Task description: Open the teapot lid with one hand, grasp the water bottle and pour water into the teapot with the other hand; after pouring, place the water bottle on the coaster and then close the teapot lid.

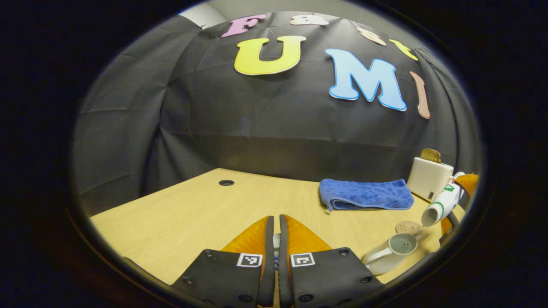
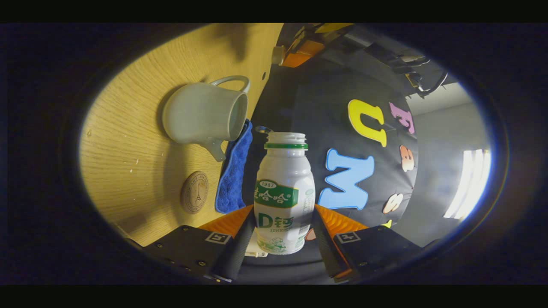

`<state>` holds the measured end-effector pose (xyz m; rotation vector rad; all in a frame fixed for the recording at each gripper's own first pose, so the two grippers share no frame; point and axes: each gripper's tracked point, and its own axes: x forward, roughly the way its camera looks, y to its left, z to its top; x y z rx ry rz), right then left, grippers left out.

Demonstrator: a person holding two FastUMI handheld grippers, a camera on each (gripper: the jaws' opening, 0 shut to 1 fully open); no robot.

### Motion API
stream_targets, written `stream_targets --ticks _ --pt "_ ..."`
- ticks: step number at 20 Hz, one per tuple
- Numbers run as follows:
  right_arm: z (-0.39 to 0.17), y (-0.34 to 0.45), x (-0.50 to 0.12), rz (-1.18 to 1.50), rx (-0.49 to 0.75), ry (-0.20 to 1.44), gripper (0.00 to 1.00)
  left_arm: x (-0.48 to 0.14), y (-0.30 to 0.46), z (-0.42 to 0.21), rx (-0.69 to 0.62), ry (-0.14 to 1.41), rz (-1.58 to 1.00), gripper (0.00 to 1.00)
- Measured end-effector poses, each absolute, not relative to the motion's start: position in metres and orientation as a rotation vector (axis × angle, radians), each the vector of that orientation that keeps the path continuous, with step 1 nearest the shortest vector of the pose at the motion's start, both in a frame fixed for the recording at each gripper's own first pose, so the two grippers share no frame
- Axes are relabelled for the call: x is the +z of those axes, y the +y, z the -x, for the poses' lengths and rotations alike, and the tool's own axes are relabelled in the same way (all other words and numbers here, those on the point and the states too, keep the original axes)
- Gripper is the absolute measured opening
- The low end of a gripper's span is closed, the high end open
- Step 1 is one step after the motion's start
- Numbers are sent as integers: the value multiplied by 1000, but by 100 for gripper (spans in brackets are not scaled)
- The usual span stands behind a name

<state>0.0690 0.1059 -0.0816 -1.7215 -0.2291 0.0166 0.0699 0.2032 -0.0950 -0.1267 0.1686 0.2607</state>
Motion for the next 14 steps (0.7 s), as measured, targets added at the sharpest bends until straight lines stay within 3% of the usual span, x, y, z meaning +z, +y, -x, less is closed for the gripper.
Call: stream_targets --ticks 14 --pt "-69 105 -81 1761 19 -269 74 -97 204 -69 260 176 128 10"
